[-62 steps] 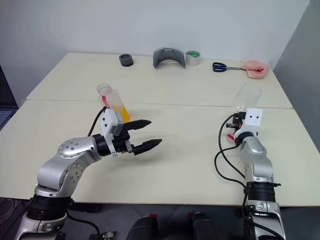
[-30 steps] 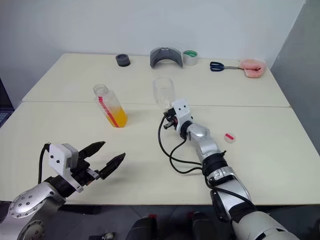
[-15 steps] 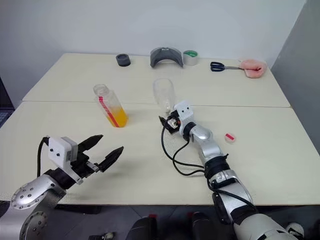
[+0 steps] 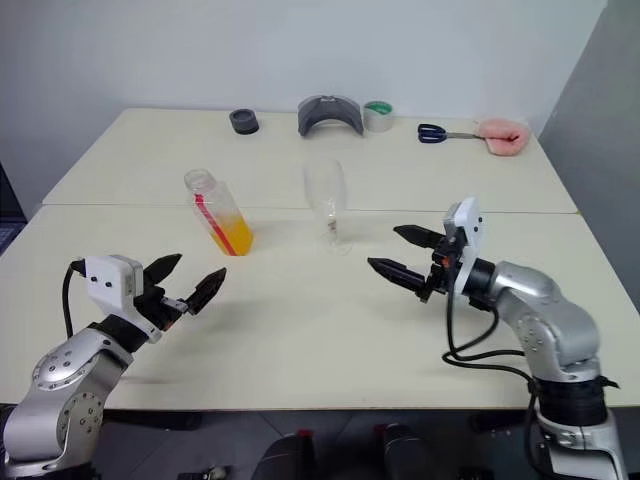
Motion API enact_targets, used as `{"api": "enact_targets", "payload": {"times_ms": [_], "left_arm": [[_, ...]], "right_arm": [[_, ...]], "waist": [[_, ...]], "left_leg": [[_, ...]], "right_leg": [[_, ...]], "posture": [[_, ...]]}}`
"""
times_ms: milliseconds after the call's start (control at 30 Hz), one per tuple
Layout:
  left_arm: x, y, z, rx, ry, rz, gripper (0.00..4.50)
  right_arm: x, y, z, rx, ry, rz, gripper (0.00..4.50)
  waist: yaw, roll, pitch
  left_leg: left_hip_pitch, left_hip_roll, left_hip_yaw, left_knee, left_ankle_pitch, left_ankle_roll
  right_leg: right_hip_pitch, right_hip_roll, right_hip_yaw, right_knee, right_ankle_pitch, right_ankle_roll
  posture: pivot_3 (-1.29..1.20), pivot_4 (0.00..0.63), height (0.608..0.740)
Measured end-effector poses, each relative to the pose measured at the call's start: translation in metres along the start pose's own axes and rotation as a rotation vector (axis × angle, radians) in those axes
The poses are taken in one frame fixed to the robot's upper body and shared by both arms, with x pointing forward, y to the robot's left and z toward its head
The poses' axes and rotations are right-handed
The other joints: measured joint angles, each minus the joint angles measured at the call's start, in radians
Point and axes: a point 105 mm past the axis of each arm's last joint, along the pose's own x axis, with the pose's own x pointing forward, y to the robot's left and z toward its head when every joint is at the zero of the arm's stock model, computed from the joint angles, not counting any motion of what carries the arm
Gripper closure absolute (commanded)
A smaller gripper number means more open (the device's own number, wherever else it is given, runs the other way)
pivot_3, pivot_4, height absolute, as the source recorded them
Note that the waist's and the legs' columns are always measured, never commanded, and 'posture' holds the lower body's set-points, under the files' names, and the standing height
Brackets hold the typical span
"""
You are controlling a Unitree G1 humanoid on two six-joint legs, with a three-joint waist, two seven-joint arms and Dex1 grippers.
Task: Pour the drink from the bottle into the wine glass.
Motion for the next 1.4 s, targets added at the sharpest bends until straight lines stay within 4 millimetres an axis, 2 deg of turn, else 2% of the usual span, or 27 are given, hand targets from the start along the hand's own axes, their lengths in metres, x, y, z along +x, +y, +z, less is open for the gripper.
{"api": "enact_targets", "payload": {"times_ms": [100, 167, 267, 433, 633, 867, 1167, 1400], "left_arm": [[0.008, 0.010, 0.000, 0.009, -0.009, 0.039, 0.00], [0.018, 0.016, 0.005, 0.021, -0.034, 0.058, 0.00], [0.025, 0.015, 0.012, 0.032, -0.063, 0.049, 0.00], [0.036, 0.014, 0.008, 0.024, -0.056, 0.025, 0.00], [0.048, 0.017, 0.019, 0.031, -0.096, 0.011, 0.00], [0.061, 0.024, 0.021, 0.030, -0.112, 0.030, 0.00], [0.083, 0.014, 0.020, 0.029, -0.131, -0.011, 0.00], [0.103, 0.014, 0.017, 0.040, -0.140, -0.002, 0.00]], "right_arm": [[0.005, 0.011, 0.007, 0.049, -0.012, 0.057, 0.02], [0.013, 0.016, 0.021, 0.031, -0.038, 0.077, 0.02], [0.017, 0.019, 0.031, 0.008, -0.060, 0.084, 0.02], [0.017, 0.017, 0.031, 0.012, -0.063, 0.058, 0.02], [0.019, 0.017, 0.027, 0.019, -0.055, 0.055, 0.02], [0.016, 0.014, 0.021, 0.023, -0.055, 0.029, 0.02], [0.016, 0.013, 0.019, 0.016, -0.056, 0.020, 0.02], [0.018, 0.014, 0.020, 0.008, -0.053, 0.017, 0.02]], "waist": [[0.000, 0.000, 0.000], [0.002, 0.000, 0.000], [0.004, -0.001, 0.000], [0.006, -0.001, 0.000], [0.007, -0.001, 0.000], [0.014, -0.001, 0.000], [0.021, -0.001, 0.000], [0.023, -0.001, 0.000]], "left_leg": [[0.000, 0.000, 0.000, 0.001, 0.000, 0.000], [-0.001, -0.001, 0.000, 0.001, 0.000, 0.000], [-0.001, -0.001, 0.000, 0.001, 0.000, 0.000], [-0.002, -0.001, 0.000, 0.001, 0.000, 0.000], [-0.002, -0.001, 0.000, 0.001, 0.000, 0.000], [-0.002, -0.001, 0.001, 0.001, 0.000, 0.000], [-0.002, -0.001, 0.001, 0.001, 0.000, 0.000], [-0.002, -0.001, 0.000, 0.001, 0.000, 0.000]], "right_leg": [[0.000, 0.000, 0.000, 0.000, 0.000, 0.000], [0.000, 0.000, 0.000, 0.000, 0.000, 0.000], [0.000, -0.001, 0.000, -0.001, 0.001, -0.001], [0.000, -0.001, 0.000, -0.001, 0.001, -0.001], [0.000, -0.001, -0.001, -0.001, 0.001, -0.001], [0.000, -0.001, 0.000, -0.001, 0.001, -0.001], [0.000, -0.001, 0.000, -0.001, 0.001, -0.001], [0.000, -0.001, -0.001, -0.001, 0.001, -0.001]], "posture": [[0.00, 0.150, 0.740], [0.00, 0.150, 0.740], [0.00, 0.150, 0.740], [0.00, 0.150, 0.740], [0.00, 0.150, 0.740], [0.00, 0.150, 0.740], [0.00, 0.150, 0.740], [0.00, 0.150, 0.740]]}}
